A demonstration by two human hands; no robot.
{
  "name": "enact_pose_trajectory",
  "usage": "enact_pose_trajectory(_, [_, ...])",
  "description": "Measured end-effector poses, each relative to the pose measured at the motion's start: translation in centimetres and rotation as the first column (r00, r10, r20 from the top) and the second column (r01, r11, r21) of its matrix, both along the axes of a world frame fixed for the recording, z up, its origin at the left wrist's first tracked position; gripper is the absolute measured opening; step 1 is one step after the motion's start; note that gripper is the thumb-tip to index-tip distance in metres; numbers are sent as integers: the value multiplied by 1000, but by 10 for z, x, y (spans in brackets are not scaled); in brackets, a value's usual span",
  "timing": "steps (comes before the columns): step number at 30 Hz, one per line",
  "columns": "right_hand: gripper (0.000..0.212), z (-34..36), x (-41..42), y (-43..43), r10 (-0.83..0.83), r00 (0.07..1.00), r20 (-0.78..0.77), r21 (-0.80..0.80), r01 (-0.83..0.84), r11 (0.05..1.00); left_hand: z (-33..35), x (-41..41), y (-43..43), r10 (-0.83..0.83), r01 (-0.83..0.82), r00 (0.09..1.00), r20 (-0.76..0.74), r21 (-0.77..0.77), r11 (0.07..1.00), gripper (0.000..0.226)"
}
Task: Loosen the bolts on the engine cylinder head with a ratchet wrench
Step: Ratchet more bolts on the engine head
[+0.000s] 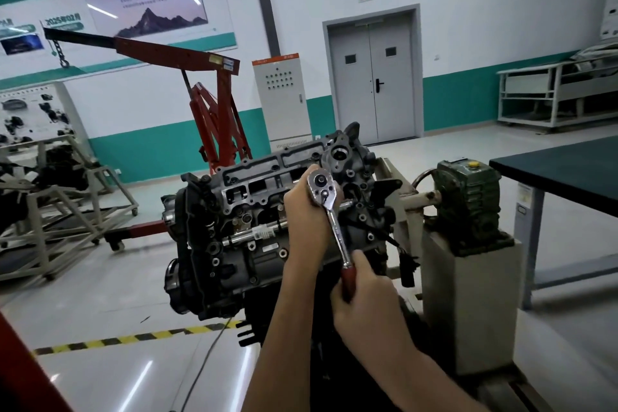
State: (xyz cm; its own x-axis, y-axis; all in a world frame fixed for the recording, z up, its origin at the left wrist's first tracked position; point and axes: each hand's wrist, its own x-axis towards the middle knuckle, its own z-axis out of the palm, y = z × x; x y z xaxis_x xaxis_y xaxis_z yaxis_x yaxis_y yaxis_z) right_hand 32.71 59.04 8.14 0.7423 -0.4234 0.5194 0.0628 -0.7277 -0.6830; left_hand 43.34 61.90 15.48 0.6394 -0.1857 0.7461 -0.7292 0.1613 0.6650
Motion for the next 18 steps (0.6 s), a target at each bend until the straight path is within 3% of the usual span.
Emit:
enact_pose_trajectory(2, [18, -3, 6, 15, 39, 999, 26, 54, -40, 998, 2, 1, 3, -17, 17, 1000, -26, -18, 1000, 26])
enact_pose_trajectory(4, [17, 0, 3, 4, 19, 1000, 11, 2, -19, 1000, 4, 4, 6, 1, 0, 1000, -8, 52, 999, 27])
enact_pose_trajectory(8, [21, 23, -11, -59, -3, 999, -51, -318, -13, 948, 6, 8, 8, -14, 19, 999, -44, 121, 992, 45])
enact_pose_trajectory(12, [17, 66, -6, -111, -83, 996, -15, -662, 52, 747, 7, 8, 9, -26, 27, 1000, -8, 121, 992, 47])
enact_pose_trajectory(15, [18, 78, -2, -118, -157, 988, 16, -674, 126, 728, 7, 8, 8, -32, 33, 999, -5, 92, 995, 47])
enact_pose_trajectory(18, [21, 43, -8, -90, -97, 995, 8, -480, 89, 873, 1, 7, 4, -19, 17, 999, 48, 57, 998, 46])
